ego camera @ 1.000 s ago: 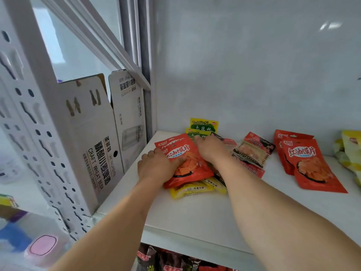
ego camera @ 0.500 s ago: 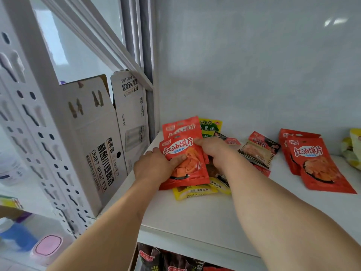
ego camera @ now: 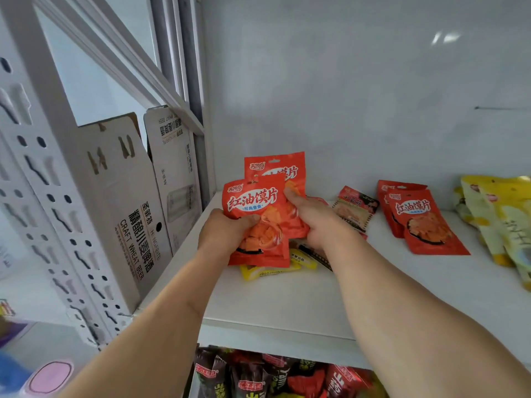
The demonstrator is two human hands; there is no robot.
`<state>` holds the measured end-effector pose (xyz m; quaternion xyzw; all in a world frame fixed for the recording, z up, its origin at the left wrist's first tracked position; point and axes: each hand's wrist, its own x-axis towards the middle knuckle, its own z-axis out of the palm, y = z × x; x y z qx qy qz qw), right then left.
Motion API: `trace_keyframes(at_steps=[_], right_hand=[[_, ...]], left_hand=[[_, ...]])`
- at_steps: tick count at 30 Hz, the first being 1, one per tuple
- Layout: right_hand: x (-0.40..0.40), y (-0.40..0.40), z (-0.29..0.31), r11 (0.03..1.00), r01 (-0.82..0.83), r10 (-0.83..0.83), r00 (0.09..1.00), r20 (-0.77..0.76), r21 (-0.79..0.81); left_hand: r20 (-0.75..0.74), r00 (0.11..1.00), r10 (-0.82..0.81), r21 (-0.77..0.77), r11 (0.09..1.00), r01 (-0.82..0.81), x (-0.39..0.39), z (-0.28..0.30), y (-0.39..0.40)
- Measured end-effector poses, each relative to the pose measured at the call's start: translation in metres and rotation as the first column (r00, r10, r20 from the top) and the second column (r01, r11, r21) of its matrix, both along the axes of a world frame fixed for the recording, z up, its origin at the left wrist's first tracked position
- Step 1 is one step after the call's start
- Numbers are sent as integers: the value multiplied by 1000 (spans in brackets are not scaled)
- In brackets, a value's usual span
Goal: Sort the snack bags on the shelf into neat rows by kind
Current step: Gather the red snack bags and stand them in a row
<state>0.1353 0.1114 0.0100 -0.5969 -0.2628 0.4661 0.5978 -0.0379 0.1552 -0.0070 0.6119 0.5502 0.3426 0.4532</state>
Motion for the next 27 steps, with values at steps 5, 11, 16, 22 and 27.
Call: trace_keyframes(at_steps=[5,11,16,22,27], right_hand=[[24,-35,-7,992,107,-106,994,-30,69],[72,-94,-8,959,273,-278,958,70,74],[113,-140,-17,924,371,-382,902,203,91],[168,-187,-28,878,446,-477,836,271,173],[217,-213,-42,885,440,-458,760,461,153]], left_hand=[[136,990,-29,-35,999,34,15,0,-10],[350,917,-191,-97,966,238,46,-8,-43],[383,885,-264,-47,951,305,77,-15,-71],[326,907,-266,82,964,253,126,-3,-99],[268,932,-245,67,970,235,171,-4,-125]])
